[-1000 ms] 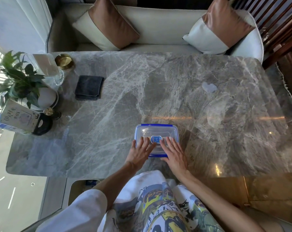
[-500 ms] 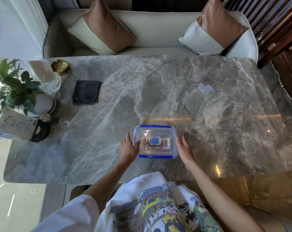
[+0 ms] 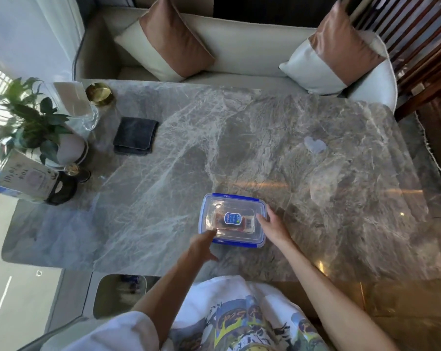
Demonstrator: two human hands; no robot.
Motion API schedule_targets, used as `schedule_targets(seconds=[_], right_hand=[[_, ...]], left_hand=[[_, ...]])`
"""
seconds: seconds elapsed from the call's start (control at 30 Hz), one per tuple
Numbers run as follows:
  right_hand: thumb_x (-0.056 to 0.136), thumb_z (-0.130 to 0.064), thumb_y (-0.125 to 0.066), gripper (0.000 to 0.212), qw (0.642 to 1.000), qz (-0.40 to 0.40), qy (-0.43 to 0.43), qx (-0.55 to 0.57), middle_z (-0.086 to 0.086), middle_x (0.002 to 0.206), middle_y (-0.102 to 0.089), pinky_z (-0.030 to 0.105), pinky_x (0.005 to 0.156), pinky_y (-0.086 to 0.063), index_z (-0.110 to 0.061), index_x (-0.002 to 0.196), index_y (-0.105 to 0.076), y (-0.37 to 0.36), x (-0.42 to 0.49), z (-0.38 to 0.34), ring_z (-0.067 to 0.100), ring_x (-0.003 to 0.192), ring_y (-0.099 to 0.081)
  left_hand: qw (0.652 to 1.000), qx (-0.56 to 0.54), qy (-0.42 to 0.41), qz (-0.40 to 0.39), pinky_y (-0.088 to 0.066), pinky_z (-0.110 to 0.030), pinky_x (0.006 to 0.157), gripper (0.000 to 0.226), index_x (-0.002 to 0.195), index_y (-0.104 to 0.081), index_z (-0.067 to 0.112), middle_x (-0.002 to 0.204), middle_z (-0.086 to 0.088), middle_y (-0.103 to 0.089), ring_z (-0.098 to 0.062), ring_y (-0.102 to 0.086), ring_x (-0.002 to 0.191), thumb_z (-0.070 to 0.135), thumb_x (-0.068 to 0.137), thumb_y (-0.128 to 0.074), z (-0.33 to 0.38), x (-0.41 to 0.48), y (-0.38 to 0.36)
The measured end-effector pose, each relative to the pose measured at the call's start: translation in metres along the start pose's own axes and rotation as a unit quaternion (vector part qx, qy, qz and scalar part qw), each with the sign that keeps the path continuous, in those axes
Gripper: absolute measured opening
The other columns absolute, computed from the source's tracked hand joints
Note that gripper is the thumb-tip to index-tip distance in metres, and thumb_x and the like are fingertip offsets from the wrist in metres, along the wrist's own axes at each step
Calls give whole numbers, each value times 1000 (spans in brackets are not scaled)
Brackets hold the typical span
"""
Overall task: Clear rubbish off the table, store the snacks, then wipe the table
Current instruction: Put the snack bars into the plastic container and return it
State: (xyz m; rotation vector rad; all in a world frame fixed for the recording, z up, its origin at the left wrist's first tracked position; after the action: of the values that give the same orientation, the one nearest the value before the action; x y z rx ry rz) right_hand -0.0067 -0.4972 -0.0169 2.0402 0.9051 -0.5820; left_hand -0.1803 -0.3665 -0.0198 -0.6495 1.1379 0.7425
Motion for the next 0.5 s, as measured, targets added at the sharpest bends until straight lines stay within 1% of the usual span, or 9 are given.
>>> schedule_targets(seconds=[0.07, 0.1, 0.2, 0.27, 0.33, 0.4, 0.43, 0.47, 0.5], right_hand=[[98, -35, -50, 47, 997, -13, 60, -50, 8, 142, -54, 41, 107, -43, -16, 140, -44, 1, 12, -20, 23, 127, -54], [98, -34, -49, 50, 992, -17, 80, -99, 9, 148, -47, 41, 111, -39, -14, 142, -40, 1, 21, -29, 24, 133, -48], [98, -36, -46, 69, 942, -30, 149, -300, 7, 163, -15, 40, 123, -17, -11, 155, -16, 3, 45, -51, 24, 151, -16], [98, -34, -48, 71, 914, -62, 191, -354, 7, 165, -8, 37, 123, -11, -14, 156, -10, 0, 56, -63, 23, 152, -9], [96, -31, -52, 69, 900, -83, 219, -368, 7, 162, -16, 40, 120, -22, -20, 154, -18, -8, 62, -71, 26, 149, -18], [91, -34, -55, 63, 897, -66, 206, -385, 11, 153, -33, 43, 110, -37, -21, 148, -32, -11, 64, -75, 31, 138, -37], [90, -38, -55, 59, 891, -58, 188, -409, 13, 147, -41, 44, 104, -41, -18, 142, -38, -10, 65, -76, 33, 132, -44], [89, -43, -54, 56, 884, -62, 165, -433, 13, 142, -47, 43, 101, -43, -16, 137, -43, -9, 66, -74, 33, 128, -49], [90, -46, -53, 56, 884, -80, 142, -439, 13, 140, -51, 43, 101, -43, -13, 135, -46, -9, 64, -72, 33, 127, -52]], left_hand=[[988, -139, 58, -23, -29, -68, 107, 68, 148, -22, 5, 155, -23, -21, -43, -24, 142, 19, 93, -60, -9, -3, -17], [982, -174, 70, -32, -27, -69, 107, 70, 149, -21, 6, 154, -24, -22, -44, -25, 141, 21, 93, -61, -12, -2, -28], [982, -180, 44, -25, -38, -61, 103, 60, 146, -26, 7, 141, -22, -36, -36, -45, 116, 30, 97, -52, -18, -4, -53], [973, -227, 29, -4, -42, -57, 96, 48, 138, -34, 6, 127, -21, -41, -32, -51, 96, 29, 99, -48, -23, -2, -58], [967, -253, 16, 9, -48, -52, 87, 23, 117, -45, 7, 105, -16, -47, -25, -48, 77, 24, 100, -45, -21, -1, -59], [964, -261, -10, 47, -53, -40, 62, 13, 92, -49, 9, 79, -12, -46, -20, -48, 60, 16, 100, -42, -15, -1, -57], [958, -277, -26, 74, -52, -34, 50, 15, 85, -49, 11, 73, -10, -46, -18, -50, 53, 13, 99, -43, -13, -2, -54], [948, -297, -43, 104, -49, -29, 45, 14, 84, -50, 11, 73, -10, -48, -18, -51, 50, 13, 98, -46, -11, -4, -50], [938, -313, -59, 134, -49, -29, 48, 11, 87, -50, 12, 76, -10, -51, -18, -52, 53, 17, 97, -50, -11, -7, -44]])
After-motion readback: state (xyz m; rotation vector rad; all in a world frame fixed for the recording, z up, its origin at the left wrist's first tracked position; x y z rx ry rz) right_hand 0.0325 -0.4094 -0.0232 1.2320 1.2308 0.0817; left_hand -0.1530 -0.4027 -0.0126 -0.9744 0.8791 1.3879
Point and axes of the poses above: each hand's wrist, its own x-axis towards the middle knuckle, its own y-axis out of the back of the hand, z = x × y, the point moved 1 cm from there along x, towards the middle knuckle
